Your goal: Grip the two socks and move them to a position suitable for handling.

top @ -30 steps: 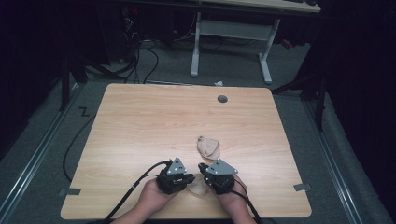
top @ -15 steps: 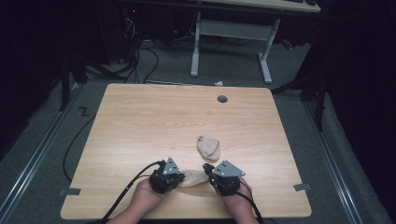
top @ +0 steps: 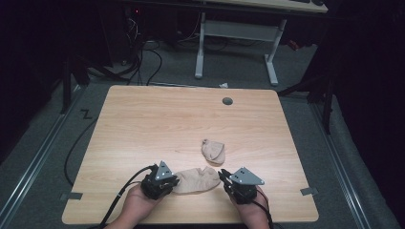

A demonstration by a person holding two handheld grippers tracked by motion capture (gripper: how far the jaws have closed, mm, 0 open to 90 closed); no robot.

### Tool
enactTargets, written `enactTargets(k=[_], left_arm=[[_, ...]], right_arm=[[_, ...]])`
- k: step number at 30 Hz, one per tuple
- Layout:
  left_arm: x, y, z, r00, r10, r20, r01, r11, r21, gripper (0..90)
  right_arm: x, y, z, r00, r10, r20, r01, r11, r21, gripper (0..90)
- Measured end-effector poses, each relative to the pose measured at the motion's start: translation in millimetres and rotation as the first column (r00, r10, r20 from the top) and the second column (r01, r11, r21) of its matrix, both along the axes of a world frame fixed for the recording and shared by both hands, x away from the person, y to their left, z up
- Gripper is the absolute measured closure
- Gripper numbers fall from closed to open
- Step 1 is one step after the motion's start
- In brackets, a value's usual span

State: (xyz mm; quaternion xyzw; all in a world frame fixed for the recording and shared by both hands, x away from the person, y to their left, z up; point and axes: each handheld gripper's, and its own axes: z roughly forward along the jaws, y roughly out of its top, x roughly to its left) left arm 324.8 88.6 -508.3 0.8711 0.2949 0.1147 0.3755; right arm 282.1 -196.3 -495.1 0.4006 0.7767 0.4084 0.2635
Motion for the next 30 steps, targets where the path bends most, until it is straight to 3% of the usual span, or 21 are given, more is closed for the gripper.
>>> enactTargets(k=[3,6,9,12,13,15,18,19,21,24,27,30], left_arm=[[8.7,-3.2,-3.0,0.9999,0.015,0.004,-0.015,0.9999,-0.008,76.0],[14.9,-6.1,-11.7,0.9997,0.024,-0.008,-0.023,0.9995,0.023,75.6],[12.3,-6.9,-14.9,0.9999,0.015,0.001,-0.015,0.9993,0.035,75.6],[8.8,-4.9,-14.5,0.9999,0.01,-0.004,-0.009,0.9993,0.036,74.4],[1.8,0.5,-13.9,0.9997,-0.002,-0.025,0.002,0.9995,0.031,73.5],[-6.1,5.1,-11.9,0.9993,-0.007,-0.036,0.009,0.9989,0.047,72.8],[-13.2,12.1,-7.2,0.9994,-0.009,-0.033,0.01,0.9992,0.038,68.9],[-14.0,15.7,-3.1,0.9998,-0.001,-0.021,0.002,0.9999,0.014,67.5],[-12.7,25.4,7.5,0.9997,0.024,0.002,-0.024,0.9986,-0.046,65.7],[-5.7,43.5,17.2,0.9965,0.077,0.031,-0.074,0.9916,-0.107,64.7],[5.3,61.4,15.3,0.991,0.132,0.021,-0.128,0.9825,-0.136,64.0],[14.9,73.6,6.4,0.9851,0.172,0.009,-0.169,0.9764,-0.134,63.3]], right_arm=[[11.8,7.4,-5.3,0.9994,0.02,-0.027,-0.02,1.0,-0.02,81.5],[29.7,19.8,-18.1,0.9954,0.038,-0.088,-0.044,0.997,-0.068,83.1],[35.0,24.7,-26.7,0.99,0.048,-0.133,-0.062,0.992,-0.106,83.9],[30.9,24.0,-30.6,0.9857,0.06,-0.157,-0.078,0.991,-0.111,83.9],[12.8,22.7,-33.0,0.9802,0.097,-0.172,-0.116,0.988,-0.098,83.7],[5.4,23.4,-31.3,0.9757,0.116,-0.186,-0.134,0.987,-0.092,83.6],[-7.5,27.4,-29.1,0.9725,0.147,-0.181,-0.165,0.982,-0.089,81.4],[-10.9,27.5,-25.2,0.9767,0.151,-0.152,-0.165,0.983,-0.085,80.9],[-9.8,23.2,-15.8,0.9886,0.113,-0.1,-0.119,0.991,-0.065,80.6],[11.1,11.9,-9.3,0.9963,0.03,-0.081,-0.036,0.996,-0.078,81.3],[42.6,1.6,-6.3,0.9951,-0.051,-0.085,0.045,0.996,-0.077,87.5],[73.5,-2.3,-8.2,0.9887,-0.11,-0.101,0.101,0.991,-0.091,90.0]])
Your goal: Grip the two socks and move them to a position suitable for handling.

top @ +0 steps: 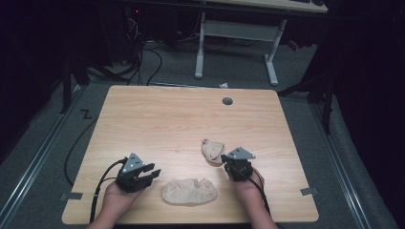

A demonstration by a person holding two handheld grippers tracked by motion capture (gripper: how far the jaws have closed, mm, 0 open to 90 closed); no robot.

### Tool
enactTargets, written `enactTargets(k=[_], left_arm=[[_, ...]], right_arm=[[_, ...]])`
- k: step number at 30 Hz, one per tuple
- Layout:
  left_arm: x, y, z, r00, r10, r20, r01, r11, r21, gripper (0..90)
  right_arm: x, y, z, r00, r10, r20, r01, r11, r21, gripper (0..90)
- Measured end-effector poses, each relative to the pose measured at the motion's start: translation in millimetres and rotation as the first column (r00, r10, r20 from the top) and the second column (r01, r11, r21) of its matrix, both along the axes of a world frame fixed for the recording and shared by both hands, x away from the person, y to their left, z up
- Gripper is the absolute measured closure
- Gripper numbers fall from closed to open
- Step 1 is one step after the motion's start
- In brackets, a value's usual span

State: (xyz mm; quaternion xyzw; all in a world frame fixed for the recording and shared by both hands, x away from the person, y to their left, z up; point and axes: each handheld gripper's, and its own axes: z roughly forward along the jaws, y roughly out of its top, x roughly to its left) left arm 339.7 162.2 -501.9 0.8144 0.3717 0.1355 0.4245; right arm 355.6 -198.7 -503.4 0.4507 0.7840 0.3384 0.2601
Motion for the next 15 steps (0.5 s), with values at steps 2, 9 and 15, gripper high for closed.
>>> enactTargets(k=[2,9,15], left_arm=[[5.3,5.0,-5.3,0.9995,0.019,-0.024,-0.019,0.9998,-0.001,62.6],[4.9,10.9,-4.6,0.9995,0.023,-0.024,-0.023,0.9994,-0.026,60.3],[-0.3,4.1,-2.3,0.9999,0.0,-0.014,-0.001,0.9995,-0.031,60.1]], right_arm=[[14.5,0.1,-4.5,0.9994,-0.017,-0.03,0.017,1.0,-0.021,90.0],[8.1,12.1,-20.8,0.9962,0.035,-0.079,-0.041,0.996,-0.078,89.9],[-22.0,34.2,-23.1,0.987,0.144,-0.072,-0.147,0.988,-0.048,89.4]])
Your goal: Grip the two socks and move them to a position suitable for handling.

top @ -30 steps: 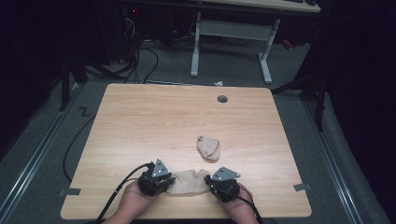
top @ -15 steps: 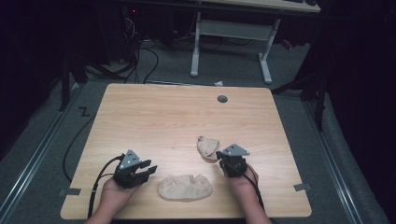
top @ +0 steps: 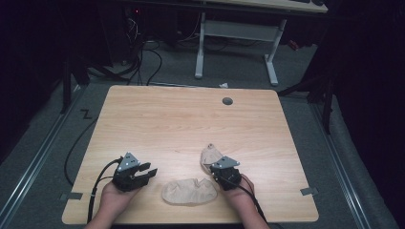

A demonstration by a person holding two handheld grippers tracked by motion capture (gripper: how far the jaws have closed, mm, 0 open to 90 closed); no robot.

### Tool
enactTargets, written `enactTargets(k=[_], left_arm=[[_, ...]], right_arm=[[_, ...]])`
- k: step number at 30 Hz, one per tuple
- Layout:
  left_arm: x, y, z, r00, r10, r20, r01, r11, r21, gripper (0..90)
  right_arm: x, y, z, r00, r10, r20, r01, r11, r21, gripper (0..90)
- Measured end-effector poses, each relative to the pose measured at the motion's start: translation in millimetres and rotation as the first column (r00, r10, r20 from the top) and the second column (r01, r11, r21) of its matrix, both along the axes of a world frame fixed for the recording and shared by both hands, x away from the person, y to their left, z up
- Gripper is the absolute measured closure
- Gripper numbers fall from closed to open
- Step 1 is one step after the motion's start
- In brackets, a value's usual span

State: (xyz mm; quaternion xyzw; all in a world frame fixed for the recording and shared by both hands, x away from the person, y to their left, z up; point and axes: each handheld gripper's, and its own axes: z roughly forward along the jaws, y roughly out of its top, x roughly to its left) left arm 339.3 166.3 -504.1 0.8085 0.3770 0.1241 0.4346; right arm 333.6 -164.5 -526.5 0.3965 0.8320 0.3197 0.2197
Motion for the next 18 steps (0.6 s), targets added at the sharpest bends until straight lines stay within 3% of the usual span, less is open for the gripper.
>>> enactTargets(k=[2,6,8,13,18], left_arm=[[-0.7,-2.8,0.4,0.9999,-0.012,0.004,0.012,0.9999,0.008,59.9],[-1.7,-8.5,-0.6,0.9995,-0.033,0.001,0.033,0.9993,0.016,59.9],[-2.5,-11.8,-0.9,0.9992,-0.038,0.005,0.038,0.9991,0.018,59.9],[-3.8,-12.4,-0.8,0.9991,-0.041,0.013,0.041,0.9985,0.036,59.5],[-6.5,-4.3,-1.0,0.9998,-0.015,0.014,0.014,0.9994,0.033,59.5]], right_arm=[[-6.1,6.3,-0.1,0.9995,0.031,0.006,-0.031,0.999,-0.007,88.3],[-6.2,10.3,-0.2,0.999,0.043,-0.007,-0.043,0.999,0.015,86.6],[-1.9,10.2,-0.5,0.9991,0.039,-0.017,-0.038,0.999,0.038,86.5],[12.6,19.3,0.0,0.9989,0.042,-0.019,-0.041,0.998,0.04,85.3],[10.5,19.6,12.7,0.9984,0.041,0.038,-0.044,0.996,0.08,80.6]])
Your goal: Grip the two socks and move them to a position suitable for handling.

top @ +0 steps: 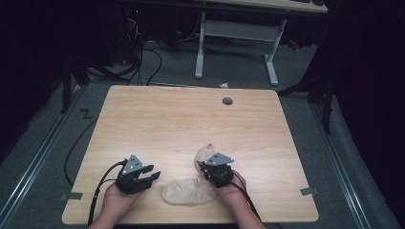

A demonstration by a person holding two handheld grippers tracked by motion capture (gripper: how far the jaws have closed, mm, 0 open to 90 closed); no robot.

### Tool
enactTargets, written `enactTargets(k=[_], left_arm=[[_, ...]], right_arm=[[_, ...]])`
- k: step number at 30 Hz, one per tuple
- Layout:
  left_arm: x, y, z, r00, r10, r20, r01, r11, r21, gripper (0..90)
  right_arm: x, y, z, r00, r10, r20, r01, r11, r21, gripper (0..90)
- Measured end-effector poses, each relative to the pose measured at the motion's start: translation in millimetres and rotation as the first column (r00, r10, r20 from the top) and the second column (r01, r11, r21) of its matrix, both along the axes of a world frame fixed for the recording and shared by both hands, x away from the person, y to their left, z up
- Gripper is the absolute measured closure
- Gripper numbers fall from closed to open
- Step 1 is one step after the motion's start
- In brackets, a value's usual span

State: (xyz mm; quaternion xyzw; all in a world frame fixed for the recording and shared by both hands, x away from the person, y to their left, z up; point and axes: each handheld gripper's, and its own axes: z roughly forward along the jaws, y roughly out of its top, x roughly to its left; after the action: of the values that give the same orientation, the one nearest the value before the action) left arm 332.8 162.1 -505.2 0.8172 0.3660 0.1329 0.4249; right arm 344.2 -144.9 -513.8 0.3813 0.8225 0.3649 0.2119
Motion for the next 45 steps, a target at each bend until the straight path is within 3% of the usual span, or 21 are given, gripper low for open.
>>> enactTargets(k=[4,7,13,15,18,22,26,28,29,30,31,34,41,45], left_arm=[[-4.9,11.8,-0.7,0.9992,0.039,-0.006,-0.039,0.9992,0.002,59.5],[-9.9,20.0,-1.2,0.9986,0.051,-0.011,-0.051,0.9987,0.004,59.5],[-16.0,30.6,0.2,0.9969,0.079,-0.008,-0.079,0.9969,0.001,59.5],[-17.1,31.8,-0.3,0.9965,0.083,-0.01,-0.083,0.9965,0.002,59.5],[-17.7,32.0,-0.9,0.9967,0.081,-0.009,-0.081,0.9967,0.01,59.5],[-16.5,30.5,-1.0,0.9969,0.077,-0.01,-0.077,0.997,0.008,59.5],[-15.7,27.6,-1.2,0.9975,0.069,-0.013,-0.069,0.9976,0.009,59.5],[-15.1,25.9,-1.3,0.9979,0.064,-0.012,-0.064,0.9979,0.009,59.5],[-14.6,25.2,-1.3,0.9981,0.06,-0.012,-0.06,0.9982,0.011,59.5],[-14.1,24.1,-1.4,0.9984,0.056,-0.012,-0.056,0.9984,0.012,59.5],[-13.4,22.6,-1.5,0.9985,0.055,-0.011,-0.054,0.9985,0.008,59.5],[-10.0,18.5,-0.6,0.999,0.043,-0.011,-0.043,0.9991,0.006,59.6],[-2.6,0.9,2.2,1.0,0.002,0.003,-0.002,1.0,0.005,59.5],[3.2,-8.6,2.4,0.9998,-0.019,0.004,0.019,0.9998,0.003,59.5]], right_arm=[[7.4,4.8,7.0,0.9992,-0.02,0.035,0.019,1.0,0.004,72.7],[14.8,11.6,6.7,0.9976,-0.047,0.051,0.048,0.999,-0.018,63.1],[32.0,11.3,-5.2,0.9969,-0.078,-0.011,0.077,0.995,-0.064,54.6],[33.4,11.5,-9.1,0.9968,-0.071,-0.036,0.069,0.995,-0.074,57.3],[32.9,12.0,-9.8,0.9973,-0.068,-0.029,0.065,0.994,-0.089,76.0],[31.4,9.1,-4.2,0.9973,-0.074,-0.006,0.073,0.996,-0.055,84.8],[26.2,6.5,3.8,0.9968,-0.075,0.029,0.075,0.997,-0.021,85.1],[21.2,2.0,11.8,0.9951,-0.082,0.054,0.081,0.996,0.023,84.9],[21.2,2.0,11.8,0.9951,-0.082,0.054,0.081,0.996,0.023,84.9],[16.5,-2.9,17.9,0.993,-0.088,0.079,0.083,0.994,0.071,84.8],[16.5,-2.9,17.9,0.993,-0.088,0.079,0.083,0.994,0.071,84.8],[7.0,-14.9,26.1,0.9874,-0.123,0.1,0.108,0.984,0.145,84.8],[-2.9,-37.9,25.6,0.9789,-0.176,0.104,0.157,0.974,0.163,84.5],[-7.0,-57.5,21.0,0.9719,-0.22,0.082,0.201,0.96,0.197,80.7]])
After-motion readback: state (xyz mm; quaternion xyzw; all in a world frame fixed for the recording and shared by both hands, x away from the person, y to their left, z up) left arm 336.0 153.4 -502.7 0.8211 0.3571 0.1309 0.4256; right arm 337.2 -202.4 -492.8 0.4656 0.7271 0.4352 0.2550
